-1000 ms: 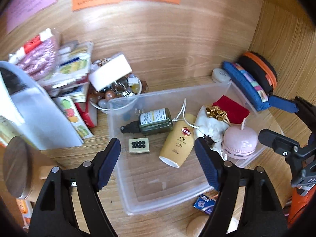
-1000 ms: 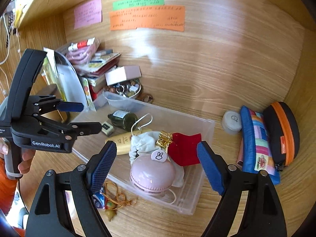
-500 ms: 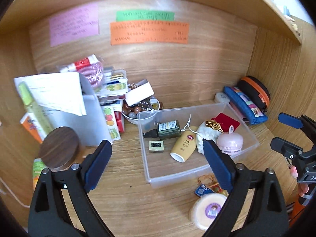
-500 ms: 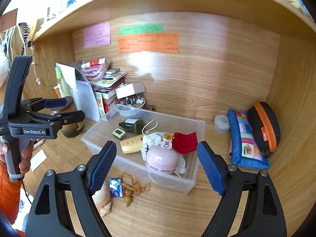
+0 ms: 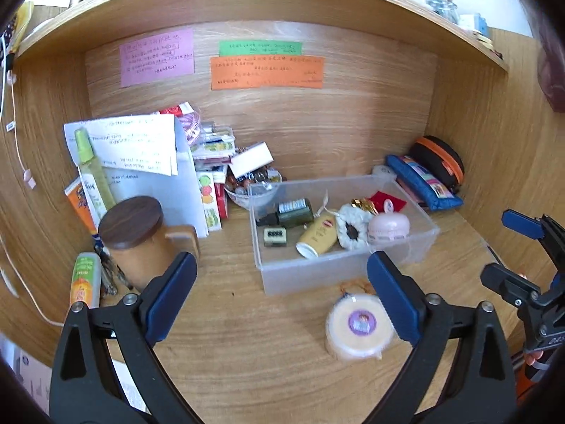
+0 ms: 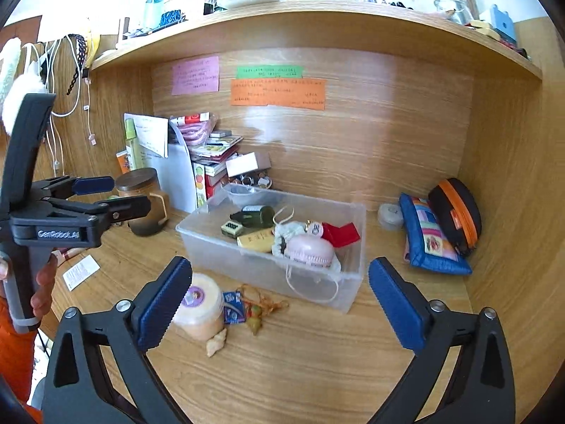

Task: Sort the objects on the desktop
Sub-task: 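Move both grippers back toward the cream tub and gold ornament, then grasp the round cream tub with the left gripper while the right approaches the gold ornament, then grasp the gold gourd ornament with the right gripper while the left holds the tub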

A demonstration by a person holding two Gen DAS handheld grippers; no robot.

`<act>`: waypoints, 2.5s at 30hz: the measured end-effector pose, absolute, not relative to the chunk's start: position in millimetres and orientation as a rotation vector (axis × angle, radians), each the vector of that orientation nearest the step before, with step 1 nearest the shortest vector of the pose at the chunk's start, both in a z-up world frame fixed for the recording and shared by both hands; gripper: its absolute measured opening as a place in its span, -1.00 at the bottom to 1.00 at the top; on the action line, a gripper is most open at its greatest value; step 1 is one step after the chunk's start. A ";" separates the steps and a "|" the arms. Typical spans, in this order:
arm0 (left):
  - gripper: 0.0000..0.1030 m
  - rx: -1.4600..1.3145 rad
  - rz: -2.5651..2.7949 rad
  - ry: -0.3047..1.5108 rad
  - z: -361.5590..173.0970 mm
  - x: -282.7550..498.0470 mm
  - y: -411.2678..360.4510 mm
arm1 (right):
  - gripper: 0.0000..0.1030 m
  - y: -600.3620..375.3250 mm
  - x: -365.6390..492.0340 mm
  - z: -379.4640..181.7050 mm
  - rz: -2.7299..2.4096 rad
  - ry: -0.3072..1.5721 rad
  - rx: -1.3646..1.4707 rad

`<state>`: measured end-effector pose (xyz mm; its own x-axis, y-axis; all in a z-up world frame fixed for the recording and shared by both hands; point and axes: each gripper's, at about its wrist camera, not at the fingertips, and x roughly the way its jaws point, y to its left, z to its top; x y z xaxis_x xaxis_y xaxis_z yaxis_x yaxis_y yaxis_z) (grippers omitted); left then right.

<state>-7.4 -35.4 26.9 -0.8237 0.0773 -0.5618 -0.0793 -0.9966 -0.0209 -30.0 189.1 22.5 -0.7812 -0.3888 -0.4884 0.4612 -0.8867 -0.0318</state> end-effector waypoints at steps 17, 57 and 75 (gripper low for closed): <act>0.92 -1.106 2.717 0.014 -47.7 1.5 2.2 | 0.94 209.4 -27.3 -27.2 -2.597 0.137 0.836; 0.30 -1.237 2.689 -0.214 -81.4 -56.9 -30.9 | -0.42 137.5 -125.9 -97.6 -2.292 0.355 1.137; 0.30 -1.150 2.751 -0.206 -56.3 -51.1 -38.8 | -0.63 144.3 -112.3 -67.7 -2.361 0.318 1.035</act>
<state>-51.1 -38.8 -56.3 -0.6940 0.1923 -0.6938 -0.0871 -0.9790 -0.1843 -112.3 144.3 -67.7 -0.5606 -0.3800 -0.7357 0.5612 -0.8277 -0.0001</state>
